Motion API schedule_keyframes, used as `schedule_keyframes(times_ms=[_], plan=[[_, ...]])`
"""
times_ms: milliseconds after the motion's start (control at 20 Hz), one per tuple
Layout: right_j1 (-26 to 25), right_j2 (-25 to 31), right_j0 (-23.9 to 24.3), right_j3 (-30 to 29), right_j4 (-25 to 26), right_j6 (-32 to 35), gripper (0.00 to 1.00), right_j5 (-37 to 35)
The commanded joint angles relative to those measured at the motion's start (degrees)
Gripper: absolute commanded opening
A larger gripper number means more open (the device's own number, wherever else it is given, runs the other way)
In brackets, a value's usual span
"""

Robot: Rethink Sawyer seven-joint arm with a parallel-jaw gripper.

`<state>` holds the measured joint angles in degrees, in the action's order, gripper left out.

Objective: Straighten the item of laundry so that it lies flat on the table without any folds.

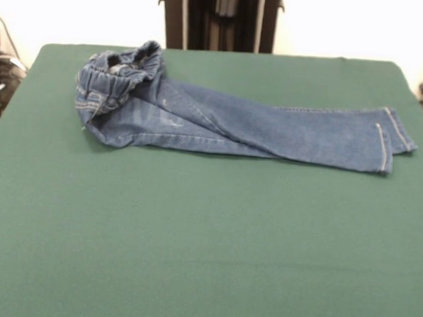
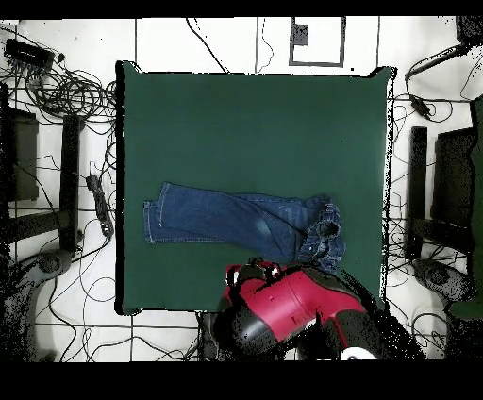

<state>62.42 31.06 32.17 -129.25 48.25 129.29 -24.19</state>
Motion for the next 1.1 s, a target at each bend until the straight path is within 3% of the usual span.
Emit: schedule_keyframes(times_ms=[50,300,600,900,1100], plan=[[-6.59,-10.87,-9.33,4.34,-1.22,19.3,0.0,6.46],[-11.47,-19.78,-19.28,8.4,-0.8,22.68,0.0,9.47],[-16.23,-25.17,-23.58,11.97,-5.36,21.86,0.0,13.24],[-20.55,-24.7,-21.85,14.48,-8.48,16.13,0.0,15.68],[-21.57,-26.32,-23.38,15.64,-10.27,15.65,0.0,16.72]])
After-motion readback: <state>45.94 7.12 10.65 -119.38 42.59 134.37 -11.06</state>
